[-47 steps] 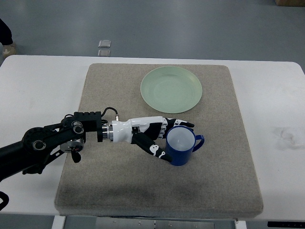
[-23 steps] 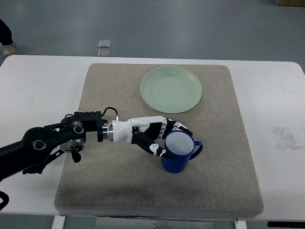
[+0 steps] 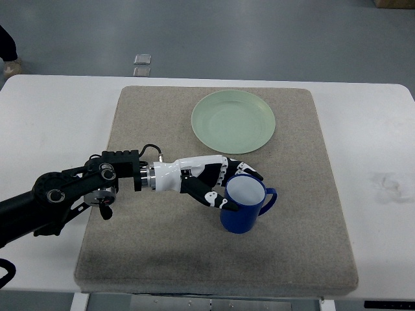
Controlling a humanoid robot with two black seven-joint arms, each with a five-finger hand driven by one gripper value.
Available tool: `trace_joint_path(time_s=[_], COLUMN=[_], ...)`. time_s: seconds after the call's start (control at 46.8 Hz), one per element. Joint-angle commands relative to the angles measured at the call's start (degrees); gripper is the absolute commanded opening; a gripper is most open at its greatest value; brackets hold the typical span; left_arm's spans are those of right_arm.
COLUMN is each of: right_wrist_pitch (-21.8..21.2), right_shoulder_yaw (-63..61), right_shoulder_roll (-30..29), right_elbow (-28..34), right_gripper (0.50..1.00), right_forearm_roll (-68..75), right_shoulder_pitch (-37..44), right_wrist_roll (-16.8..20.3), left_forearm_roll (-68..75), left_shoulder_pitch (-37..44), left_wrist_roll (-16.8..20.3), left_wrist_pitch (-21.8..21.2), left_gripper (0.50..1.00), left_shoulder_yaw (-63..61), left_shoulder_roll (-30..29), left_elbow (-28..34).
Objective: Place cup left of plate with left hand
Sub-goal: 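Carry the blue mug with the left hand past the plate's far side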
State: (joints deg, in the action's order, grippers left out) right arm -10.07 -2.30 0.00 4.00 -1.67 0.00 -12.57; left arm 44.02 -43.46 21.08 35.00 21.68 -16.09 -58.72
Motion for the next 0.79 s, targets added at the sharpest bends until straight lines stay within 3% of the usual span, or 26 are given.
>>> trace_joint_path(time_s=[0.0, 0.256, 0.769], right_wrist_pitch=[-0.04, -0.04, -0.04], right_shoulder_yaw=[0.01, 0.01, 0.01], right_shoulder_roll=[0.0, 0.0, 0.0], right_elbow=[-0.05, 0.04, -0.05], right_gripper=[0.932, 0.932, 0.932], right_forearm_roll=[0.0, 0.0, 0.0], right_shoulder_pitch=[0.0, 0.0, 0.0], right_wrist_roll=[0.0, 0.0, 0.0], left_forearm_roll=[-0.69, -1.13, -6.4], left_shoulder_pitch=[-0.13, -0.13, 2.07], left_wrist_roll=[-0.07, -0.07, -0.07], left_wrist_pitch=[0.0, -3.7, -19.52], left_gripper=[0.636, 0.638, 0.638], left_shoulder_yaw=[0.2, 5.29, 12.07], left_shoulder_roll=[0.0, -0.26, -5.18], left_elbow=[0.01, 0.01, 3.17])
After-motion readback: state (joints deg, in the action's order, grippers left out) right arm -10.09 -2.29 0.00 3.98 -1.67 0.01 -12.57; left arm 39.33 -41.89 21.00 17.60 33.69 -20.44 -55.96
